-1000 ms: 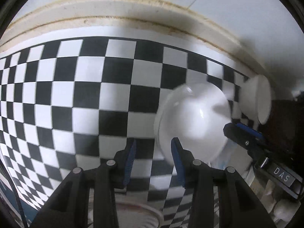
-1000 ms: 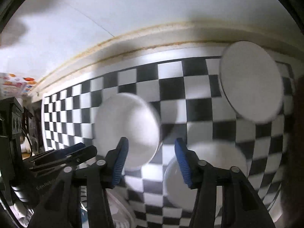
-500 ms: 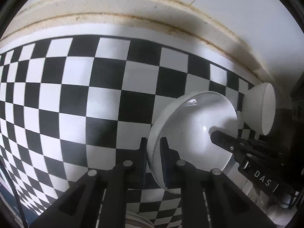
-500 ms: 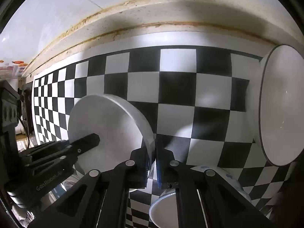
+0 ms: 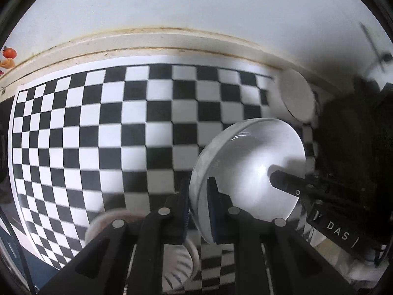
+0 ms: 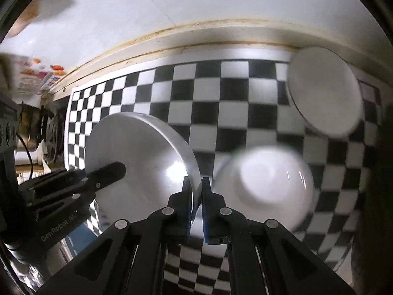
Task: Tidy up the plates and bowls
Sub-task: 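Lift the white bowl with the left tool while the right tool carries it alongside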
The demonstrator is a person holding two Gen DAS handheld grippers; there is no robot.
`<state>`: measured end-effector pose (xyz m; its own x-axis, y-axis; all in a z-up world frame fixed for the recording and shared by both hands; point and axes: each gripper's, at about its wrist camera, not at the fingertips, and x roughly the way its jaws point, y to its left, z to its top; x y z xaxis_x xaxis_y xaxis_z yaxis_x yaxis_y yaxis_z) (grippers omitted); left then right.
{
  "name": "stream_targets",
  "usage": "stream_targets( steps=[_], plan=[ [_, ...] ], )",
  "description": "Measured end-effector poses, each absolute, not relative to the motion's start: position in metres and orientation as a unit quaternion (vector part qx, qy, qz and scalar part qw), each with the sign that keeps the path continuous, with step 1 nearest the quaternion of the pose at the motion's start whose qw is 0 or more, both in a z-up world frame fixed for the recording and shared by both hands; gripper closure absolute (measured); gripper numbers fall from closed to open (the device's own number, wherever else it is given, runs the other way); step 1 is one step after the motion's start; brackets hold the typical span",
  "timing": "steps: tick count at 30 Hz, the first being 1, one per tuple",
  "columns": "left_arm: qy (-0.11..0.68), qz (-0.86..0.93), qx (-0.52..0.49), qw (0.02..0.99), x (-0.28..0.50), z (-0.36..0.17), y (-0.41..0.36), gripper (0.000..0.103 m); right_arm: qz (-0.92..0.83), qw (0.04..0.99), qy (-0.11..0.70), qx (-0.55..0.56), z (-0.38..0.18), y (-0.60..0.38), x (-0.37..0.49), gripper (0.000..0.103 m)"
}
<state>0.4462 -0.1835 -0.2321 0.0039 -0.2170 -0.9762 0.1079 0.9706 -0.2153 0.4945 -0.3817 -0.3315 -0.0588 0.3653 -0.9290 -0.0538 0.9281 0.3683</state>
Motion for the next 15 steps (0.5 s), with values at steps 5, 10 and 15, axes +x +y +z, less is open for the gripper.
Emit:
stream_targets(
  steps=[5,10,15],
  plan=[
    [0.705,-0.153,-0.032,0.692,0.405,-0.232,-0.206,0.092,0.143,0.683,0.706,0.119,-0.314,-0.411,0.440,0.095],
    [0.719,-0.174,-0.026,0.672,0.367,-0.246,-0.226,0.092,0.122,0.684,0.708,0.127,-0.322,-0.440,0.384,0.095],
    [0.739,-0.181,-0.012,0.648,0.340,-0.279,-0.239,0.092,0.104,0.670,0.722,0.140,-0.355,-0.461,0.347,0.095]
  ],
)
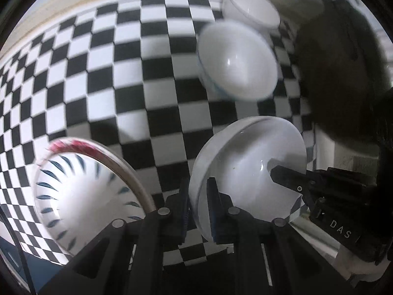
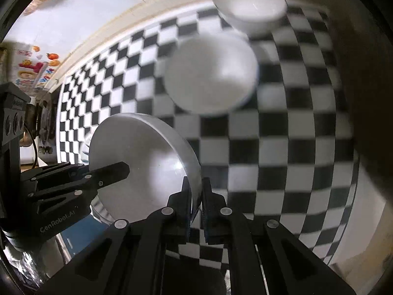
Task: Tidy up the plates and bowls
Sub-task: 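Lift the white bowl with the left tool while the right tool carries it alongside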
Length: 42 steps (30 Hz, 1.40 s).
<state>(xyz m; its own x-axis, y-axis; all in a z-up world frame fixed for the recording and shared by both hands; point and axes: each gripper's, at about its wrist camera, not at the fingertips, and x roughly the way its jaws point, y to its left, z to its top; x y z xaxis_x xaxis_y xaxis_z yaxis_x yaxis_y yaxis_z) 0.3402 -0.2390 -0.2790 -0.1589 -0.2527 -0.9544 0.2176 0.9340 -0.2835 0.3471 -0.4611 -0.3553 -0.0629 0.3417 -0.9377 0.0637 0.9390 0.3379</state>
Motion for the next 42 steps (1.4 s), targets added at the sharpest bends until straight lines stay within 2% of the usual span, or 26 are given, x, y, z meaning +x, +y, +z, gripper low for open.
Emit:
stream_targets(
  steps=[10,26,35,42],
  plan=[
    [0.762,-0.175,0.017,0.623,0.319,-0.326,-0.248,0.092,0.089,0.640,0.747,0.155,-0.412,-0.478,0.307,0.094],
    [0.767,-0.173,0.043,0.617,0.309,-0.352,-0.267,0.092,0.079,0.634,0.755,0.146,-0.424,-0.471,0.304,0.094],
    [0.770,-0.171,0.046,0.613,0.308,-0.354,-0.273,0.090,0.076,0.629,0.757,0.156,-0.430,-0.468,0.306,0.093],
    [0.742,-0.177,0.034,0.645,0.311,-0.303,-0.257,0.090,0.070,0.642,0.748,0.151,-0.403,-0.484,0.313,0.092]
  ],
)
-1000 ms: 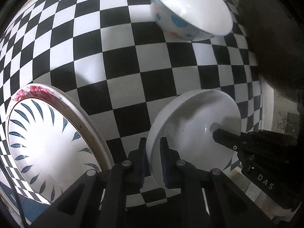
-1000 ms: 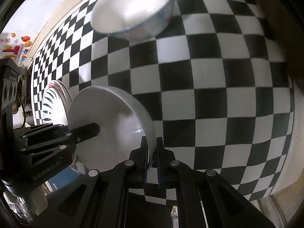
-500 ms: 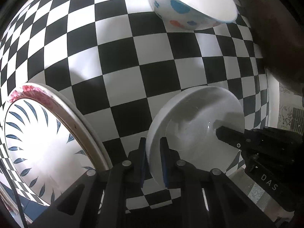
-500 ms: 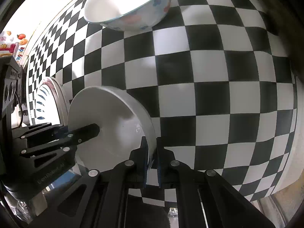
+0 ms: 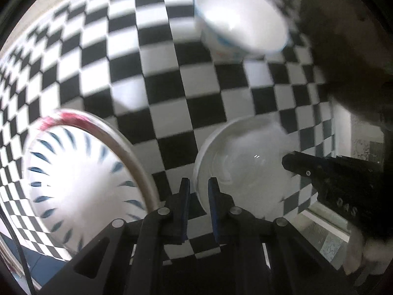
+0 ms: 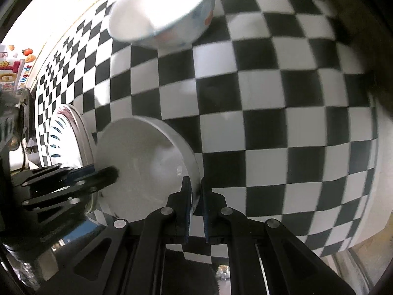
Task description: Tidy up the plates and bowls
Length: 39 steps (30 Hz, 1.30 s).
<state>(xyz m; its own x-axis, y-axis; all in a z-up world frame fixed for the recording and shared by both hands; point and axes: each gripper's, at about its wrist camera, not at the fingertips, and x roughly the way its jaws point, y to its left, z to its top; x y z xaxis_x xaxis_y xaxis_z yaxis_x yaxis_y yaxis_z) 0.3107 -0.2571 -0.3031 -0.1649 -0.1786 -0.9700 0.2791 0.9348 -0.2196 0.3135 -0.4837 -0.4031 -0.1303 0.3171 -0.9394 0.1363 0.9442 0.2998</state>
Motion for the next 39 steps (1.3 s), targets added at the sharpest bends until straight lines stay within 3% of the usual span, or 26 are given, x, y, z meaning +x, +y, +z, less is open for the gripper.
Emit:
stream_targets(
  steps=[2,5,6,12,23,25,26,27,29,39],
  plan=[
    [0.723,-0.177,0.027,0.668,0.319,-0.283,-0.256,0.088,0.066,0.657,0.737,0.145,-0.386,-0.488,0.319,0.087],
    [0.689,-0.168,0.021,0.705,0.344,-0.264,-0.257,0.072,0.056,0.686,0.713,0.134,-0.360,-0.494,0.336,0.064],
    [0.684,-0.163,0.017,0.711,0.355,-0.264,-0.256,0.072,0.055,0.694,0.706,0.132,-0.353,-0.496,0.343,0.060],
    [0.692,-0.146,-0.009,0.707,0.421,-0.283,-0.270,0.072,0.028,0.726,0.674,0.135,-0.340,-0.516,0.405,0.059],
    [0.739,-0.148,0.002,0.657,0.482,-0.339,-0.293,0.073,0.018,0.693,0.706,0.144,-0.396,-0.520,0.478,0.059],
    [0.745,-0.152,-0.002,0.649,0.484,-0.348,-0.295,0.075,0.019,0.684,0.714,0.145,-0.407,-0.518,0.480,0.060],
    [0.747,-0.153,-0.005,0.647,0.485,-0.352,-0.296,0.087,0.020,0.681,0.717,0.149,-0.412,-0.518,0.481,0.065],
    [0.748,-0.159,-0.008,0.644,0.485,-0.355,-0.298,0.091,0.024,0.676,0.720,0.152,-0.418,-0.517,0.484,0.080],
    [0.749,-0.165,-0.004,0.642,0.482,-0.357,-0.301,0.093,0.024,0.668,0.727,0.159,-0.424,-0.518,0.485,0.095],
    [0.740,-0.165,0.014,0.652,0.473,-0.349,-0.314,0.093,0.026,0.670,0.727,0.148,-0.422,-0.516,0.478,0.096]
  ],
)
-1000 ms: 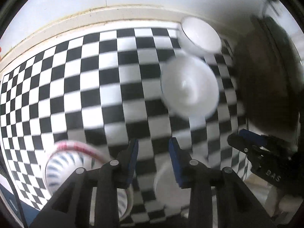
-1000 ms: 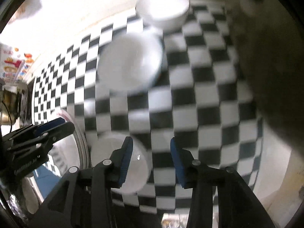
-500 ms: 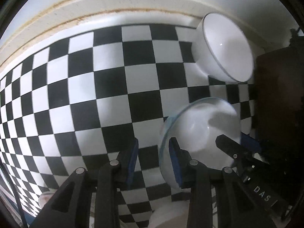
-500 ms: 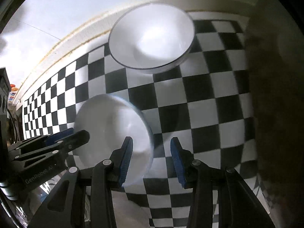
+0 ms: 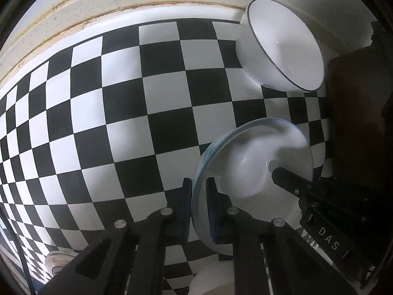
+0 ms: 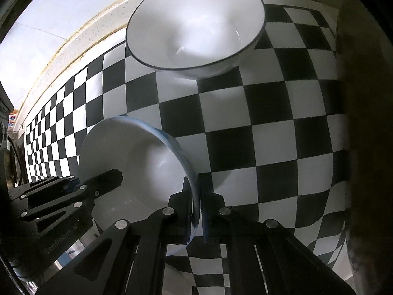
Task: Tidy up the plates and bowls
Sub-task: 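Carry the white bowl beside the plate stack with the left tool while the right tool lowers it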
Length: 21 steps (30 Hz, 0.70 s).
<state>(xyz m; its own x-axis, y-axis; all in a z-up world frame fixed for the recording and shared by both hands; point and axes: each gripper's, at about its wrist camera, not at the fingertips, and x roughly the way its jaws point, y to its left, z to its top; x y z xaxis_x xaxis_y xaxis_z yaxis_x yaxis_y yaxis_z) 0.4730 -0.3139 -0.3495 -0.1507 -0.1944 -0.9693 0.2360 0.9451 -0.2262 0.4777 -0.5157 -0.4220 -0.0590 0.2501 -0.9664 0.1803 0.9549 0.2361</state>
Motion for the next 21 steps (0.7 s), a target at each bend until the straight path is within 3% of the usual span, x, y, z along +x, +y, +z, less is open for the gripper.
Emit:
stream_targets(
  steps=[21],
  plan=[
    [0.686,-0.191,0.044,0.701,0.394,-0.265,-0.301,0.093,0.057,0.706,0.694,0.130,-0.342,-0.491,0.416,0.096]
  ],
)
